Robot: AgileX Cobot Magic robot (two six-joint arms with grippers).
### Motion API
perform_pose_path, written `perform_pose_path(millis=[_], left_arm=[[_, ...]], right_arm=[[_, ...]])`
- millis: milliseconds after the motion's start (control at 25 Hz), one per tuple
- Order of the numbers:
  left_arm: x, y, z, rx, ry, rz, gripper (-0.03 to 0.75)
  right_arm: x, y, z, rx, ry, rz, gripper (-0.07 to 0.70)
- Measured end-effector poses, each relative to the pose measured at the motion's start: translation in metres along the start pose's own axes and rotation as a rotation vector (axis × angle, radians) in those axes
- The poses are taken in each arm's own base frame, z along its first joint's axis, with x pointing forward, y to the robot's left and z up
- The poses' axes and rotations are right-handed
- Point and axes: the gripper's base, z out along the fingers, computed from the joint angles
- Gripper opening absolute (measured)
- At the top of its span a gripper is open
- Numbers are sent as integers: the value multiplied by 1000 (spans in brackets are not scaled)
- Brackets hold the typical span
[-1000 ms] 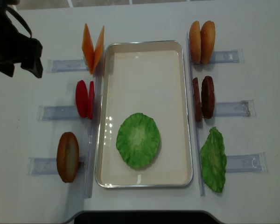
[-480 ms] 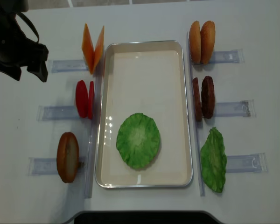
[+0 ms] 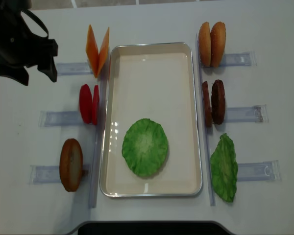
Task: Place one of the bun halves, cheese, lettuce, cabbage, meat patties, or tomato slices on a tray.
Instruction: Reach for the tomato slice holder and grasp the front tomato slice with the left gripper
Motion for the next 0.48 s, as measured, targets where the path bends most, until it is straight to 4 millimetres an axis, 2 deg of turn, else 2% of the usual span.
perform_pose_path(millis=[480], left_arm=[[16, -74, 10, 21, 24, 82, 591]], right_arm=[[0, 0, 0, 0, -1, 0, 592]])
